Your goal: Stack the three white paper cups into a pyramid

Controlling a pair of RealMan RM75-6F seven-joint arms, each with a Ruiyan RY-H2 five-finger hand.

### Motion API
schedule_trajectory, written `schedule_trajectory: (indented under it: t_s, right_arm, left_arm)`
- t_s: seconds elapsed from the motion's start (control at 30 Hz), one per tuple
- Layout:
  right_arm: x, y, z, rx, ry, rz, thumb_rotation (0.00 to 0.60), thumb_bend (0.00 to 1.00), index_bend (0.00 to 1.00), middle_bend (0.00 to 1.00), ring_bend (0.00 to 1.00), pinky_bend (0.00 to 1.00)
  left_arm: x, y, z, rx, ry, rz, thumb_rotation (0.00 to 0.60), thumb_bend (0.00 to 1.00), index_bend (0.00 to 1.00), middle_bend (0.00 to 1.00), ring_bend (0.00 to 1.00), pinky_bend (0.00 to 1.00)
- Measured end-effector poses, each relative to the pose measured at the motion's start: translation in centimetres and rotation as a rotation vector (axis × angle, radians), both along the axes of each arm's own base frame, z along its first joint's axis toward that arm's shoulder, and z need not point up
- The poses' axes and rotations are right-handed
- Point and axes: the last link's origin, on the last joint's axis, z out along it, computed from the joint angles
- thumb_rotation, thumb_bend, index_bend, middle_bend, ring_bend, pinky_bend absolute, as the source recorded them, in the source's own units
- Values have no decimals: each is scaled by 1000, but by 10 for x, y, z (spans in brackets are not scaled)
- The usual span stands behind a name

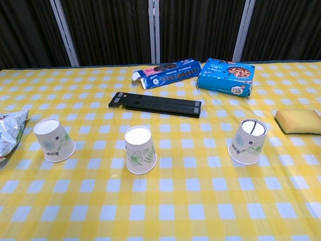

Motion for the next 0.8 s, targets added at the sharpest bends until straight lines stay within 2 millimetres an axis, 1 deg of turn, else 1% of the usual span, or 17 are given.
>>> schedule_trajectory:
  t_s: [0.1, 0.13, 0.27, 0.4, 0.63, 0.8]
  right_arm:
    - [-1, 0, 0, 3, -2, -4, 600, 196, 3, 0, 0, 0]
    - [-1, 0, 0, 4, -3, -4, 600, 196, 3, 0, 0, 0]
    - [0, 1, 2, 0, -11, 1, 600, 196, 3, 0, 0, 0]
    - [0, 1, 2, 1, -13, 2, 600, 196, 3, 0, 0, 0]
    - [1, 1, 2, 5, -17, 6, 600, 196, 3, 0, 0, 0]
    - [1, 2, 3, 2, -21, 6, 600, 196, 3, 0, 0, 0]
  left_arm:
    - [4, 10, -4, -11, -22, 1, 600, 138, 3, 0, 0, 0]
    - [5, 13, -6, -18, -26, 2, 600, 139, 19, 0, 0, 0]
    - [12, 29, -13, -50, -36, 1, 600, 192, 154, 0, 0, 0]
    - [21, 46, -20, -83, -32, 6, 600, 193, 256, 0, 0, 0]
    - [36, 64, -35, -143, 19, -7, 600, 193, 287, 0, 0, 0]
    - [45, 72, -47, -191, 53, -11, 600, 193, 269, 0, 0, 0]
